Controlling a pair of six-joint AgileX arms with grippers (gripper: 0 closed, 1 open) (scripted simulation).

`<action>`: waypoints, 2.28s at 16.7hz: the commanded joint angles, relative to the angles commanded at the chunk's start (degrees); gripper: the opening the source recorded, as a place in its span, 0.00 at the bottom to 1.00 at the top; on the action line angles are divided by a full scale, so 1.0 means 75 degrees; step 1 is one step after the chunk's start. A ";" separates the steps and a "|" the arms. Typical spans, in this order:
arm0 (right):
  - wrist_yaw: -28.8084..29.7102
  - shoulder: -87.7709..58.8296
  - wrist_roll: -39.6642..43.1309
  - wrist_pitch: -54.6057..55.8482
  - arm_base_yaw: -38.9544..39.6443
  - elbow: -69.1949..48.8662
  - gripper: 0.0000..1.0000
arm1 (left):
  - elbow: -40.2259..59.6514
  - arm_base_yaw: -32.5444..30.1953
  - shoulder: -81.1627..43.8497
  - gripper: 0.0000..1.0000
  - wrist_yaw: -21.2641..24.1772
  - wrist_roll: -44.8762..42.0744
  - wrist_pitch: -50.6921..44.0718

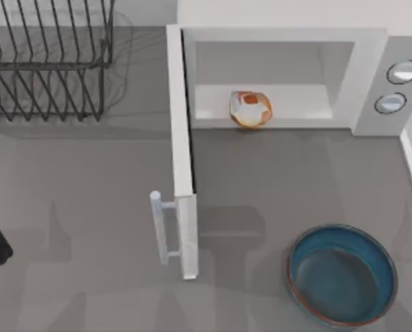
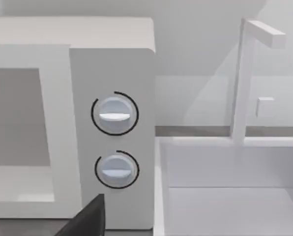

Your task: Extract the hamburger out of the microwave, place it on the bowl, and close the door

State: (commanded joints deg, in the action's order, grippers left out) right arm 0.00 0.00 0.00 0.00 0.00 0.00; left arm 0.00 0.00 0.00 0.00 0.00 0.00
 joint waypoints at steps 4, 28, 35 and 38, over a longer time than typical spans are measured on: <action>0.0000 0.0000 0.0000 0.0000 0.0000 0.0000 1.00 | 0.0000 0.0000 0.0000 1.00 0.0000 0.0000 0.0000; 0.0236 -0.0772 -0.0103 0.0314 0.0241 -0.0436 1.00 | 0.0000 0.0000 0.0000 1.00 0.0000 0.0000 0.0000; 0.1392 -0.4986 -0.0609 0.1852 0.1421 -0.2570 1.00 | 0.0000 0.0000 0.0000 1.00 0.0000 0.0000 0.0000; 0.2045 -0.7510 -0.0894 0.2722 0.2088 -0.3777 1.00 | 0.0000 0.0000 0.0000 1.00 0.0000 0.0000 0.0000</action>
State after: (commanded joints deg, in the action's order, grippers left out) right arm 15.33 -56.33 -6.71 20.42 15.66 -28.33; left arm 0.00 0.00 0.00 0.00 0.00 0.00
